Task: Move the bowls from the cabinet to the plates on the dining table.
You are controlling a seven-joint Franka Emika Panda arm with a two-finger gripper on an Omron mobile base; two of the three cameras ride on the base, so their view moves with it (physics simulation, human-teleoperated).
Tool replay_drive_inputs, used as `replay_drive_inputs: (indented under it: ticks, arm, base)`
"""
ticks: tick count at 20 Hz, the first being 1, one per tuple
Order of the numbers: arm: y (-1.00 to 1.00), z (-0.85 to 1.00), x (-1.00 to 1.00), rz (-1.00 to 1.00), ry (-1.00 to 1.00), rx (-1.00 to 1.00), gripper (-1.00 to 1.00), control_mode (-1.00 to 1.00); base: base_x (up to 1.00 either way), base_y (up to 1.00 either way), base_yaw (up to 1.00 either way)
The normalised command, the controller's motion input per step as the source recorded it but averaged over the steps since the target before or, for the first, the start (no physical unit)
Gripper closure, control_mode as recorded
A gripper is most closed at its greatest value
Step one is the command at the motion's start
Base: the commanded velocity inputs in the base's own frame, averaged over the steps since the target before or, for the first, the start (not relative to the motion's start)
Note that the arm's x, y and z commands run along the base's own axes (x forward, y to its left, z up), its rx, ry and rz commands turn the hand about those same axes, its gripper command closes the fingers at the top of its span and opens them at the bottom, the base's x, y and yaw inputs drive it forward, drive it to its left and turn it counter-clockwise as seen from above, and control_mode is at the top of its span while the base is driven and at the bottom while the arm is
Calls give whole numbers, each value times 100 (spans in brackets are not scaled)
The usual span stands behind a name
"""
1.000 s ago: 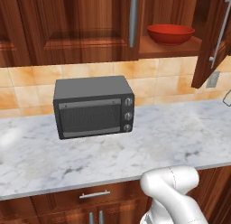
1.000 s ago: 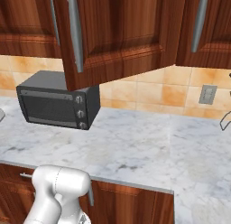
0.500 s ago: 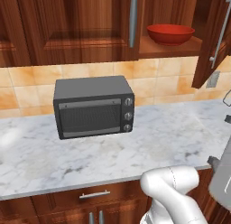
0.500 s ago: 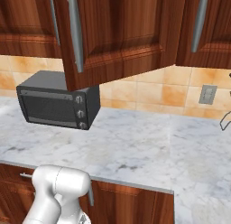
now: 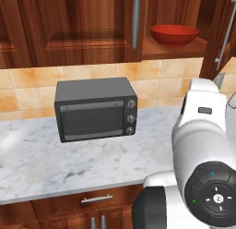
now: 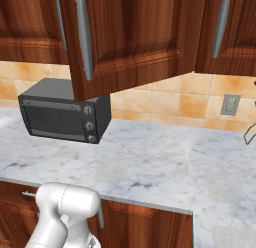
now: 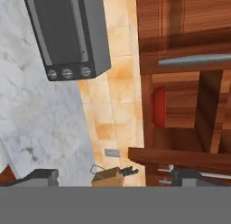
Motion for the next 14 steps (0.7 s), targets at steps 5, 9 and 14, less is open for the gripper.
replay_drive_inputs:
  ticks: [5, 9, 14]
  arm:
    - [4, 0, 89, -22, 0, -9, -100, -100]
    - [0, 0, 90, -22, 0, -7, -100, -100]
    - [-2, 0, 84, -21, 0, -4, -100, -100]
  base:
    - [0, 0, 0]
    - [0, 0, 0]
    - [0, 0, 0]
